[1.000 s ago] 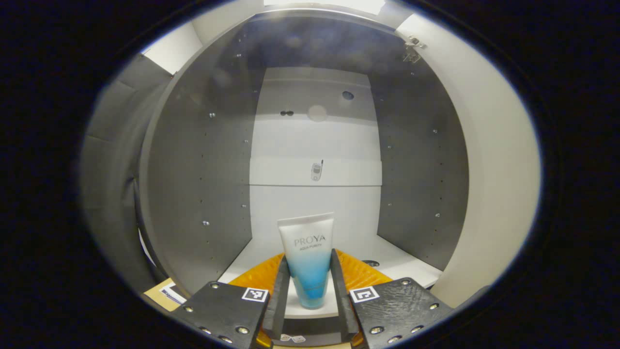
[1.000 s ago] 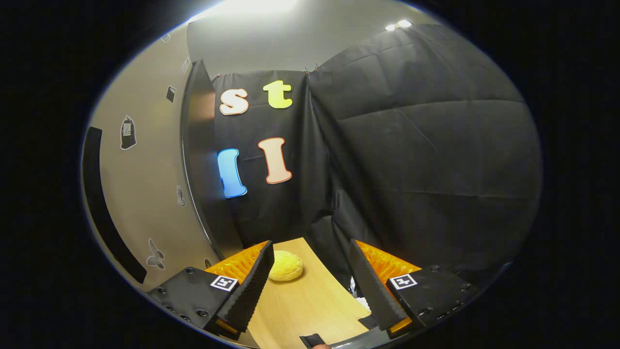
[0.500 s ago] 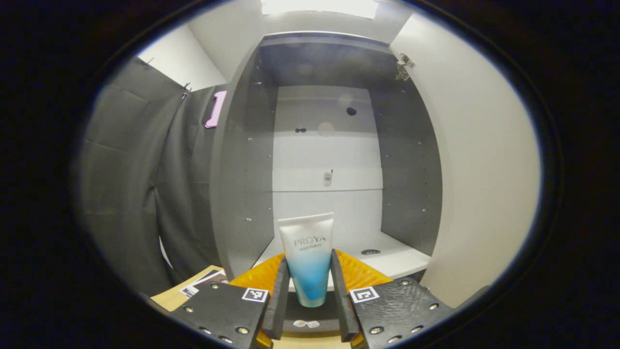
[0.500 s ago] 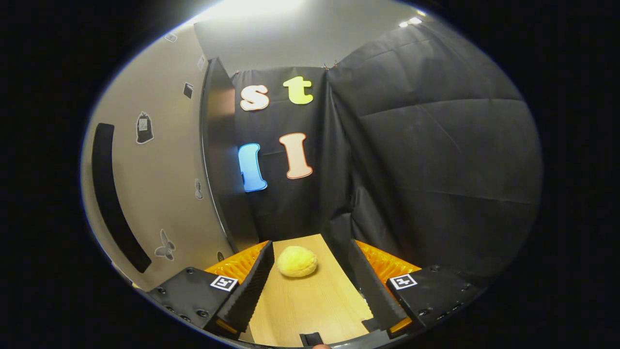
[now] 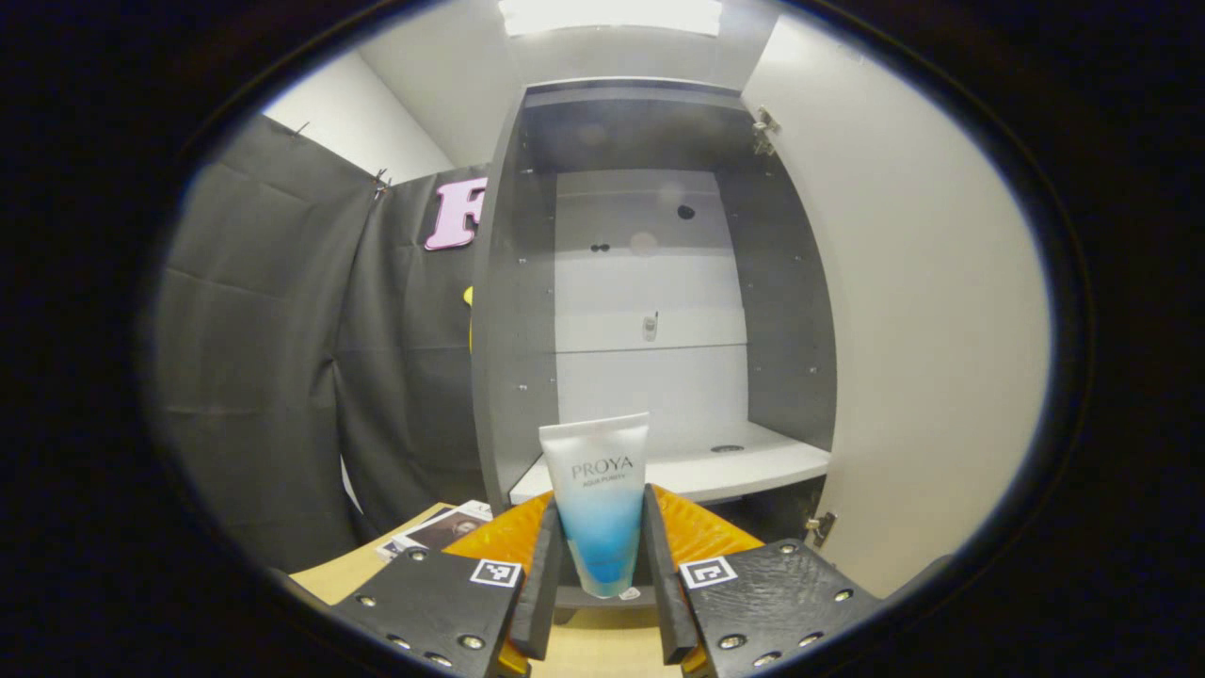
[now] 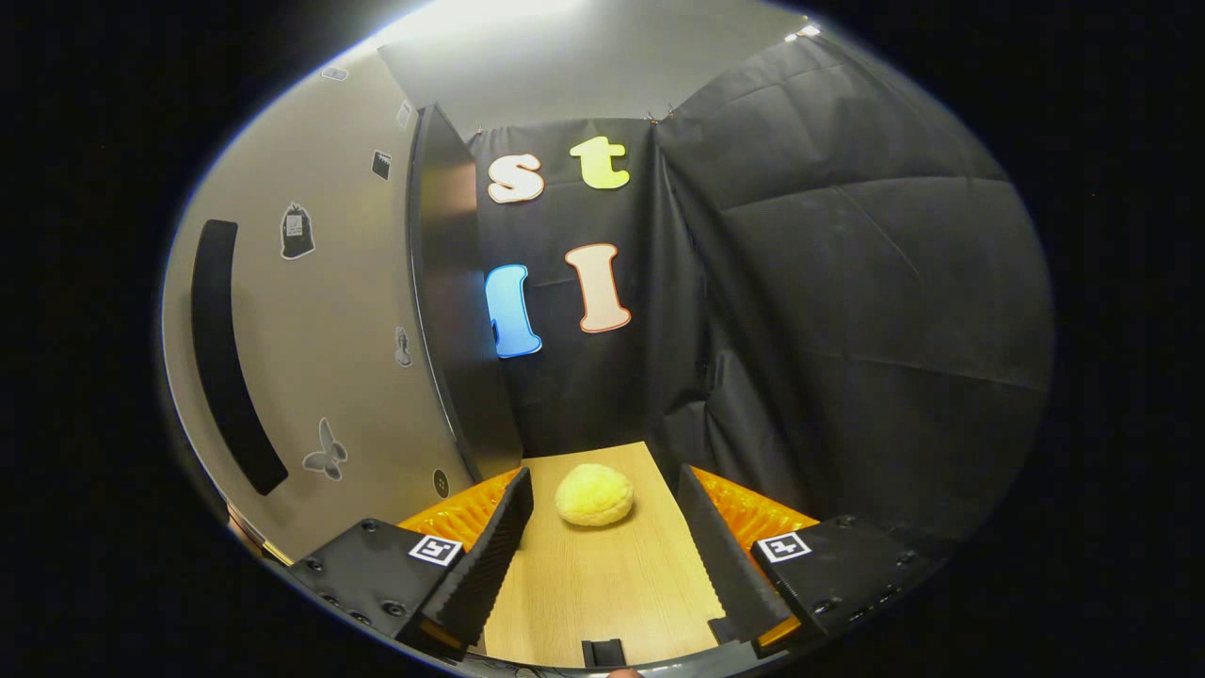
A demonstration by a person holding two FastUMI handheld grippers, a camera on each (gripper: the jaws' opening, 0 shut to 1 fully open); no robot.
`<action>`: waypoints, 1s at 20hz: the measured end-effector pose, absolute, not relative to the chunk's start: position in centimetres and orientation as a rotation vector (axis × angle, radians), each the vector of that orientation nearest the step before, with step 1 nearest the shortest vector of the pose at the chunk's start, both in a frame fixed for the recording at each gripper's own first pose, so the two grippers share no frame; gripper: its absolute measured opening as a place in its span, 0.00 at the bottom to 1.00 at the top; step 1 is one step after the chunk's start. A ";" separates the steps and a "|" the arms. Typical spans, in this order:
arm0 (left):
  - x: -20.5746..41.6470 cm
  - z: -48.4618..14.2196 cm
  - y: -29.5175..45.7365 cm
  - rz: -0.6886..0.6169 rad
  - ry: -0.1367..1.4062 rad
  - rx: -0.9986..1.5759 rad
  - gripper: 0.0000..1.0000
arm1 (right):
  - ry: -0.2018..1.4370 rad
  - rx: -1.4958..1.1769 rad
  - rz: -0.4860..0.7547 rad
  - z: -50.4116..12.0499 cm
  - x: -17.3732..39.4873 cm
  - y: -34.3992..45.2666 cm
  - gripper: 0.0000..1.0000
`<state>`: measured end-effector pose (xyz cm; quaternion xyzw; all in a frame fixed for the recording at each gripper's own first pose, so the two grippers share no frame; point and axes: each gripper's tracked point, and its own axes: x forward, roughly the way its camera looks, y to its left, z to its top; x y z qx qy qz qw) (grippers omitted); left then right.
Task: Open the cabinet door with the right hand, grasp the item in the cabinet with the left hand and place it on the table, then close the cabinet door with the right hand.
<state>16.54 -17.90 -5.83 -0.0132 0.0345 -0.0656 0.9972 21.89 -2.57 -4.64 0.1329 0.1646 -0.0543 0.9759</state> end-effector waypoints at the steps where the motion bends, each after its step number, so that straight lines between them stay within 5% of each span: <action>1: 16.0 -6.6 -17.8 -0.132 0.072 -0.025 0.46 | 0.332 0.262 -0.106 -4.7 21.9 -2.5 0.98; 18: 7.7 -22.5 -17.3 -0.128 0.199 -0.032 0.46 | 0.294 0.116 -0.070 -3.7 21.9 -1.8 0.98; 20: 6.8 -24.5 -17.5 -0.130 0.221 -0.038 0.47 | 0.288 0.105 -0.074 -3.3 21.6 -1.9 0.92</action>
